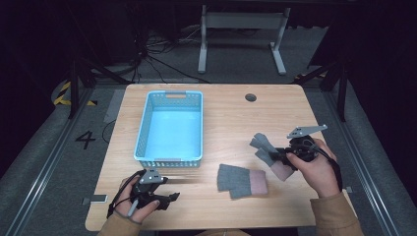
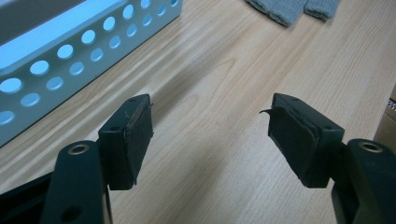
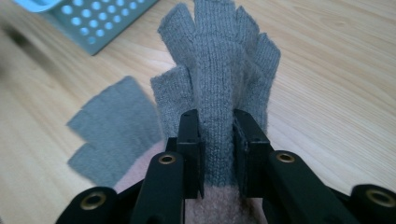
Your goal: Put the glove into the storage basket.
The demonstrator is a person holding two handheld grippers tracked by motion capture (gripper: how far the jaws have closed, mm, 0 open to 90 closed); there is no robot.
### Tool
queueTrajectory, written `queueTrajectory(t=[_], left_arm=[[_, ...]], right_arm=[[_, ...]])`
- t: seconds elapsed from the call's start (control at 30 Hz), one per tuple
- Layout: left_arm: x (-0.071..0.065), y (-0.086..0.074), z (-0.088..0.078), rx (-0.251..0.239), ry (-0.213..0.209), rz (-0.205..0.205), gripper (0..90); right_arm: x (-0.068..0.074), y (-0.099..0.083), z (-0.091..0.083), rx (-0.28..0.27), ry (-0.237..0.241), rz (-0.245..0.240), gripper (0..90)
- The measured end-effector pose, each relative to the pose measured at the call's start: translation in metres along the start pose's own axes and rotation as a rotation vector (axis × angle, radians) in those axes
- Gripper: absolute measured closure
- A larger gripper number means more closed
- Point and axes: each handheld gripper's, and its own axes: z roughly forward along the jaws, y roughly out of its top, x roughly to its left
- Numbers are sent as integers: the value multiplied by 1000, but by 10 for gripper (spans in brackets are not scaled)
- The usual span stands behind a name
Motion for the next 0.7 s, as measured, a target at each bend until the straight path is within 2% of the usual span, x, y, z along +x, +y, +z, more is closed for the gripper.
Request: queueTrajectory(t=[0.13,0.17,0.27,0.33,0.37,0.47,0.6,0.63,0.7], left_arm=[[0,0,0,3,0,1,316],[0,0,0,3,0,1,316],[0,0,0,4,0,0,316],[0,0,0,4,-1,1,316],[0,0,0,3,-1,0,316],[0,0,0,3,-2,0,316],[0,0,0,-1,-1,0,315],[0,0,0,-2,0,0,315],[0,0,0,0,0,-2,315]], right_arm=[[6,2,3,8,18,-39,750],[12,4,5,18,37,-74,750],[17,5,10,31,51,-111,750],[18,5,11,35,56,-118,750],[23,6,14,47,74,-145,750],[28,7,18,60,93,-185,748],[34,7,23,78,109,-216,747],[38,7,28,91,123,-244,746],[43,7,32,101,135,-270,746]])
